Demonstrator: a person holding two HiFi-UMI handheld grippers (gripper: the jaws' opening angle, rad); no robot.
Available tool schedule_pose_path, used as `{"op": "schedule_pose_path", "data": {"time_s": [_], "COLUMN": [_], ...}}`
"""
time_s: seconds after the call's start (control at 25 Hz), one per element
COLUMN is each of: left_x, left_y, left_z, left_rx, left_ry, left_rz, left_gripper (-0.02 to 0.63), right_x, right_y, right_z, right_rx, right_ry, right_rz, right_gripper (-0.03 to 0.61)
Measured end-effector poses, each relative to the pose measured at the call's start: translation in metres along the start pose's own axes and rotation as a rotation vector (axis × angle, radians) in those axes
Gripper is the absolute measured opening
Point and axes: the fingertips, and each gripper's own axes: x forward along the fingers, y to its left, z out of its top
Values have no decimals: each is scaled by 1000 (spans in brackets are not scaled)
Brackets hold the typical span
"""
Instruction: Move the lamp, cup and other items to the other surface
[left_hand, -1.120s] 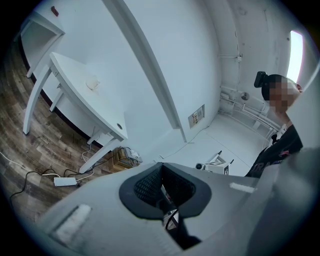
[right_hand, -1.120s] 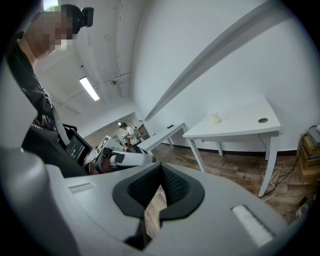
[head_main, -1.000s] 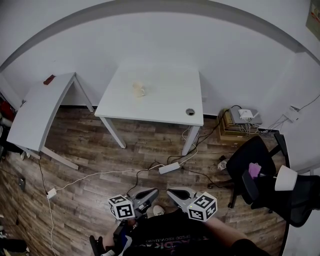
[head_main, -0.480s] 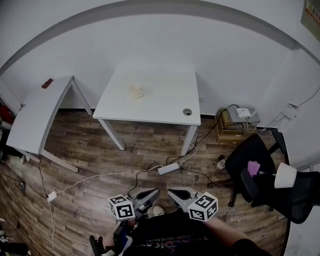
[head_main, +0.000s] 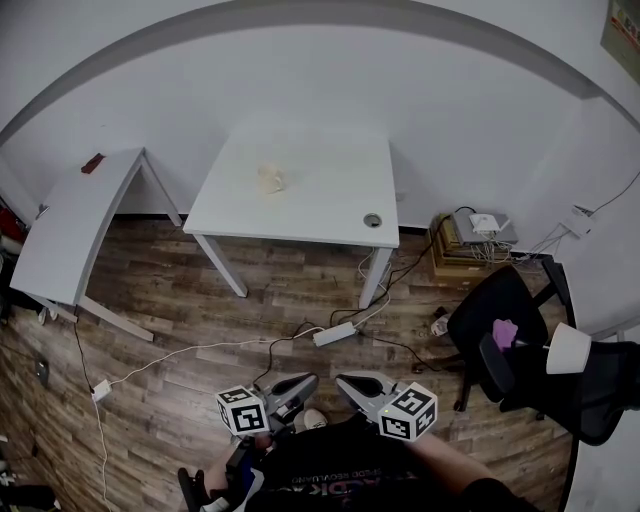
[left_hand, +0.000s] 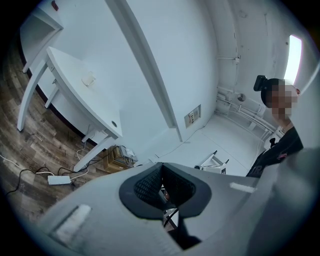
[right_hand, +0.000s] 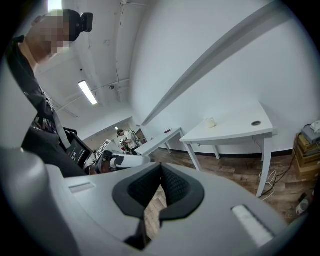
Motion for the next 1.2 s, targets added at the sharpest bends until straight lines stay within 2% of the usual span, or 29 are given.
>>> {"op": "schedule_pose_path", "data": {"time_s": [0.52, 0.96, 1.2], "left_x": [-8, -19, -27], "left_y": [6, 13, 18], "left_z": [1, 4, 4], "left_rx": [-29, -41, -48], "left_ry": [-29, -43, -61], "left_rz": [-10, 1, 5], "left_gripper": [-2, -2, -2], "right_x": [8, 10, 17], "right_y": [0, -11, -7], "right_z": [-2, -1, -1], "right_rx": [28, 110, 97], "right_ry": [9, -23, -7], "right_rz": [10, -37, -20], "right_gripper": [6, 6, 6]}}
